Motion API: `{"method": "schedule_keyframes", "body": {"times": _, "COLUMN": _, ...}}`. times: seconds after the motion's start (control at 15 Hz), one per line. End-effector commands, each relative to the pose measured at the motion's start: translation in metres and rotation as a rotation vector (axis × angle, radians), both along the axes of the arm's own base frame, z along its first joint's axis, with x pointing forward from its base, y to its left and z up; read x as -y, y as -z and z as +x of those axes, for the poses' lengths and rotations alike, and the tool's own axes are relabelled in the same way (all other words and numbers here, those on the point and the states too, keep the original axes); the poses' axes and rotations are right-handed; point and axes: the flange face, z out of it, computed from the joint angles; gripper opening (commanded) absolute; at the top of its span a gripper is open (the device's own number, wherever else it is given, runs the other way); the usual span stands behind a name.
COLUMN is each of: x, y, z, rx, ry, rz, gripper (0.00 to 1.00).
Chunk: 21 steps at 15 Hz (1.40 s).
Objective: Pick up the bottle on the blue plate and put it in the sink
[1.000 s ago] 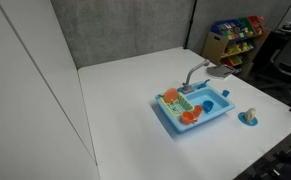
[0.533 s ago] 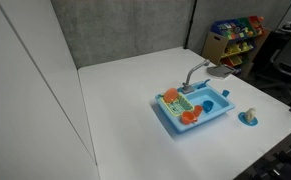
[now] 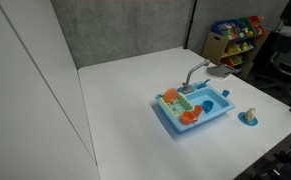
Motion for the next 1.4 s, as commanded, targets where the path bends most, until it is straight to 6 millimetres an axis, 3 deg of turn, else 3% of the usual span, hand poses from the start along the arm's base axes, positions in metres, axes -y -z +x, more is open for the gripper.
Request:
{"method": "schedule_keyframes", "body": {"times": 0.0, "x": 0.014, "y": -0.001, "z": 0.038, "rx": 0.044, "ry": 0.031, "rz": -0.026, "gripper": 1.00}}
{"method": "schedule_keyframes", "body": {"times": 0.47, "x": 0.056, "y": 0.036, "z": 0.094, "rx": 0.074, "ry": 0.157, "rz": -0.078, "gripper": 1.00}}
{"method": "schedule_keyframes", "body": {"times": 0.67, "x": 0.083, "y": 0.057, "z": 0.115, "rx": 0.058, "ry": 0.235, "rz": -0.097, "gripper": 1.00}}
{"method": "schedule_keyframes", "body": {"times": 1.0, "x": 0.134, "y": 0.088, "z": 0.136, "rx": 0.016, "ry": 0.345, "rz": -0.105, "gripper": 1.00}}
{"method": "schedule_keyframes", "body": {"times": 1.33, "x": 0.169, "y": 0.123, "z": 0.145, "rx": -0.040, "ry": 0.394, "rz": -0.095, "gripper": 1.00}}
